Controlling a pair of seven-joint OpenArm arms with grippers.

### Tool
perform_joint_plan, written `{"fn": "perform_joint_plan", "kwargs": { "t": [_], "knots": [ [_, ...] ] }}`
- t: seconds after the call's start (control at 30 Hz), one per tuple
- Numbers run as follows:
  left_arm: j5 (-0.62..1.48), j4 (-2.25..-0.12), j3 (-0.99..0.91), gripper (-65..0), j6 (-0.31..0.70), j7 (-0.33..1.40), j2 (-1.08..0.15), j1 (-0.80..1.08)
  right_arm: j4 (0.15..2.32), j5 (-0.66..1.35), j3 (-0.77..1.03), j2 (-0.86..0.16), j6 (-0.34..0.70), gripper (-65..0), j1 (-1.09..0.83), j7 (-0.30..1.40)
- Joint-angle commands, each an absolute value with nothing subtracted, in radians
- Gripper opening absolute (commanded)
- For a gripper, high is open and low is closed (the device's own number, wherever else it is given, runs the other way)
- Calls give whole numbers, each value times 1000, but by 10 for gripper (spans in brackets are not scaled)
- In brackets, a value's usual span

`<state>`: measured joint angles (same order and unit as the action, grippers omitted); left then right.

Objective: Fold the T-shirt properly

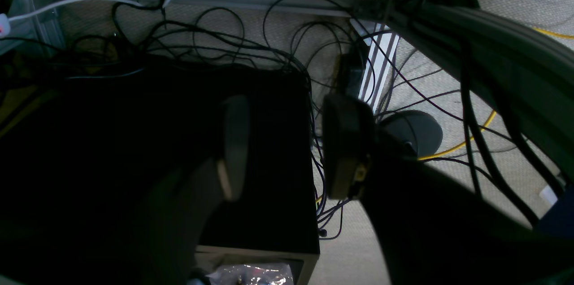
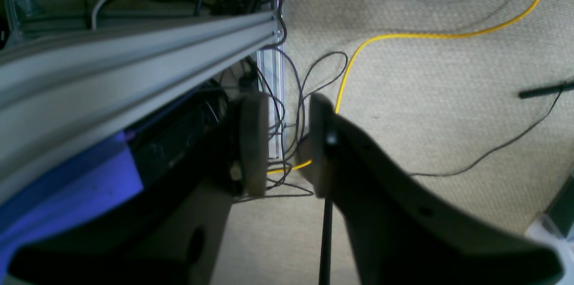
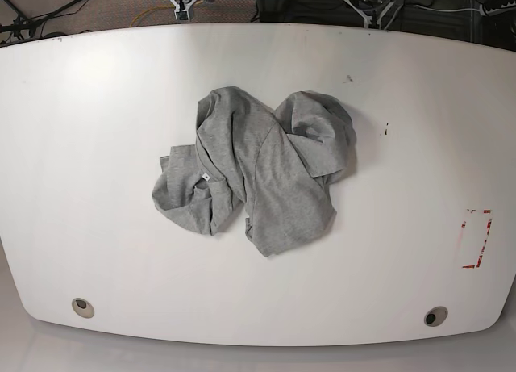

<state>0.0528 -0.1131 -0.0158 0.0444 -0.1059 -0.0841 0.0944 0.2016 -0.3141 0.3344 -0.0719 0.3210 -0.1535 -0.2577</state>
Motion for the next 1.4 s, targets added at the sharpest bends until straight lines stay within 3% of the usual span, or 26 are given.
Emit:
{"fn": "perform_joint_plan", "kwargs": {
  "t": [0.0, 1.37],
  "knots": [
    [53, -85, -18, -397, 34, -153, -87, 109, 211, -312, 335, -72, 317, -501, -181, -269],
    [53, -117, -15, -410, 56, -114, -88, 119, 214, -314, 337, -70, 325, -501, -139, -265]
  ]
}}
